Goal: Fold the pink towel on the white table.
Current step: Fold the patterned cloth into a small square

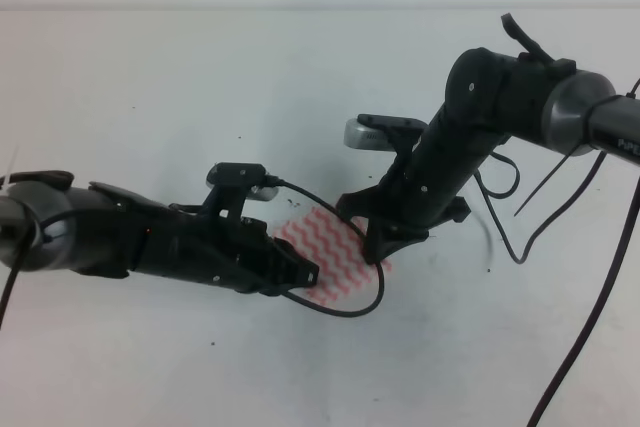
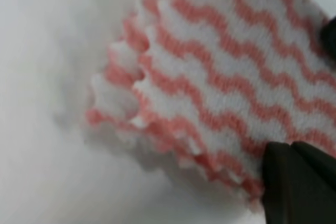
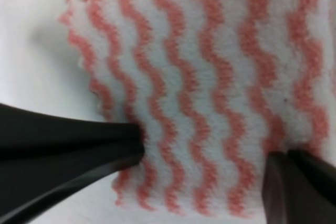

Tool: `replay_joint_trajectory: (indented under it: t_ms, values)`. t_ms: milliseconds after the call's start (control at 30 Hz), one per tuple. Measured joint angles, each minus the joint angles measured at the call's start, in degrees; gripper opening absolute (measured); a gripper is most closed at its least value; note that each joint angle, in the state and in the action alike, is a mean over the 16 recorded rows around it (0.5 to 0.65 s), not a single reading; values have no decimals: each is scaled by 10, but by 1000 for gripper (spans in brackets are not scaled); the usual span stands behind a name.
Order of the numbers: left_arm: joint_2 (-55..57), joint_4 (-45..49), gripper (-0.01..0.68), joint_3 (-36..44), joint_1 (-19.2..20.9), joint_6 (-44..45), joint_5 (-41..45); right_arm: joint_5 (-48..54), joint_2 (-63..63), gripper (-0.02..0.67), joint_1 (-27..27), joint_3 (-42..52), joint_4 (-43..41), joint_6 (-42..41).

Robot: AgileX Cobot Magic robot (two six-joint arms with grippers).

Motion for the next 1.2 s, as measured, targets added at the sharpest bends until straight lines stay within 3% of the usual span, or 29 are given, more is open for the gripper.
replay_joint_trajectory:
  t_ms: [667, 1200]
  values:
    - [4, 36, -4, -38, -1, -27, -8, 44, -1, -18, -2, 0, -10, -1]
    - [18, -18, -4, -96, -15, -6, -41, 21, -50, -18, -37, -6, -14, 1]
